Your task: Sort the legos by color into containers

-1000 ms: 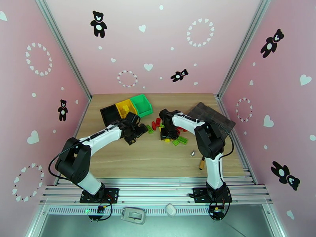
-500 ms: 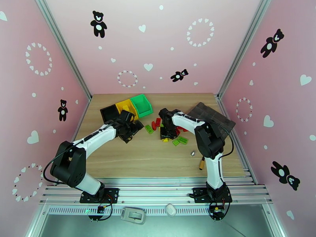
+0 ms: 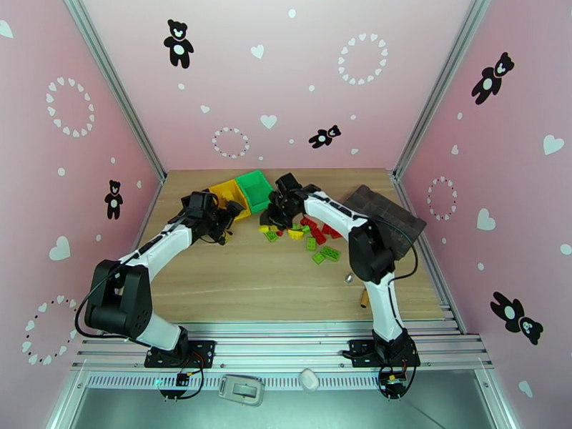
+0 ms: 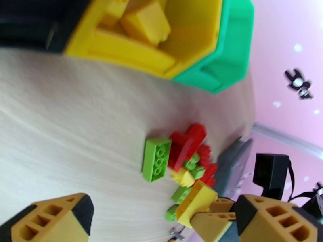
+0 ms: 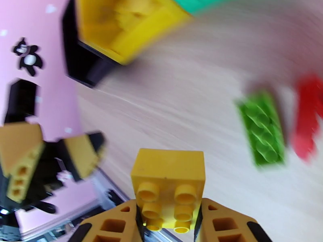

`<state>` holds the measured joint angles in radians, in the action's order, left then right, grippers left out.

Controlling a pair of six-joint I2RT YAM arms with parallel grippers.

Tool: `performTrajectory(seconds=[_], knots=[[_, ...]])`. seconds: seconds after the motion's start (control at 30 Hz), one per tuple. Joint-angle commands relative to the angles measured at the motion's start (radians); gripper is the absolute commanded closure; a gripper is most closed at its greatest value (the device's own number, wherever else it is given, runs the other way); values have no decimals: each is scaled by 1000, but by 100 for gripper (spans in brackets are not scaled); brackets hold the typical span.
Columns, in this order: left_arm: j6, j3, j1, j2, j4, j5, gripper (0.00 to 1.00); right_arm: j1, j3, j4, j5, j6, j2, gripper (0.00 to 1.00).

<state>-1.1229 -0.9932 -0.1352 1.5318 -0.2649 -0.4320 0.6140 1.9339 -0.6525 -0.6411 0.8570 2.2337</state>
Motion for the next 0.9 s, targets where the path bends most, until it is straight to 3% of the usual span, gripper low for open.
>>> performTrajectory(seconds=[0.0,0.17,0.33,0.43,0.63,0.87], knots=[[-55,31,69,-50,90,-71,2,6,134,76,-96,115,117,76],[-68,45,168,-89,92,-79,2,12,486,136,-129,258,324,72],[-26,28,196,-93,35,-93,2,13,766,316,-172,462,517,47],[-13,31,197,-104,22,-85,2,13,777,331,-179,463,523,41],[20,40,190,-124,-22,-68,2,13,737,118,-175,255,434,41],[76,32,100,-139,-106,8,2,1,463,-14,-86,29,196,41]])
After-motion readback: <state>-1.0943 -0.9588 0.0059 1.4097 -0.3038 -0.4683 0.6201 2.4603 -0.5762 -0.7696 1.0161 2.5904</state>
